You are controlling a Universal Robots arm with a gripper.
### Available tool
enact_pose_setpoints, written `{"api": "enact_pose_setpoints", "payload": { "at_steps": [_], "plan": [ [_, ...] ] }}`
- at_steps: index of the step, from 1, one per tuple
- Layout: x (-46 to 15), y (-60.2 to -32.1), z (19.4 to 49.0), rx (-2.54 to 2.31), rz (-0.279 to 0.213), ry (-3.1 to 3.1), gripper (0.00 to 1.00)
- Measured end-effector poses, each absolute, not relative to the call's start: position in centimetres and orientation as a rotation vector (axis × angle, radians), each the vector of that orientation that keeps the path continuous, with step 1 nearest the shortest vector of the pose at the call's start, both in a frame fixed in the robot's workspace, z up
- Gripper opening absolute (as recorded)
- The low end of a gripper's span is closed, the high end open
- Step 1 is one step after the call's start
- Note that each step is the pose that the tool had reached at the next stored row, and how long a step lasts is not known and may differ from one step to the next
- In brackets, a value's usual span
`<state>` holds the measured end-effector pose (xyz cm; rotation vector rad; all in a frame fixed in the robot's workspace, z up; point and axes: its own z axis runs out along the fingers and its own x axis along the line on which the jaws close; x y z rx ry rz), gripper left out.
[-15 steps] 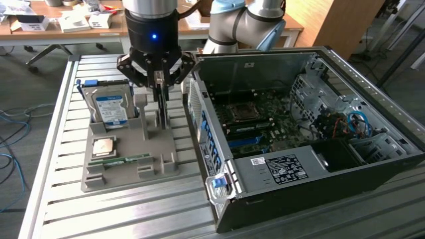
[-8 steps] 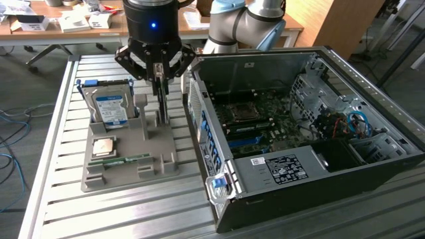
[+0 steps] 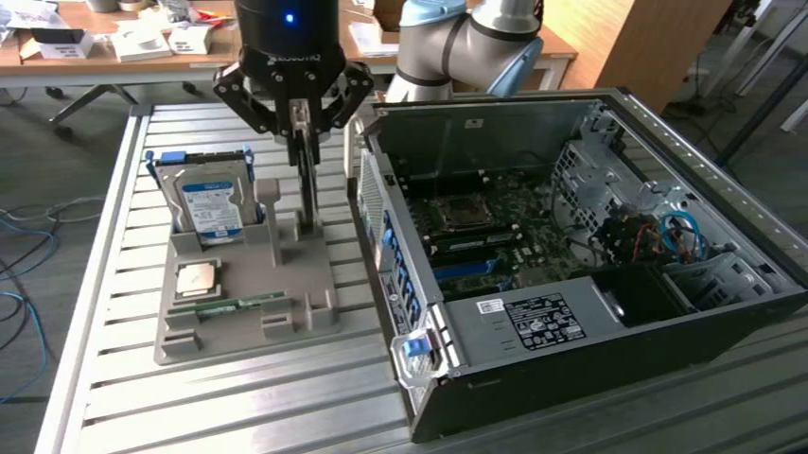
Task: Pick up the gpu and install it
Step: 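Pick up the gpu and move the gpu toward the slot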
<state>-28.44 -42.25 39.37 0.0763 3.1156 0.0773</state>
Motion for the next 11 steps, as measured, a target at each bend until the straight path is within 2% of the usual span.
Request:
{"api": "enact_pose_setpoints", "payload": {
  "at_steps": [11],
  "plan": [
    [-28.4, -42.2, 42.0, 0.076, 0.077, 3.116, 0.26]
  ]
}}
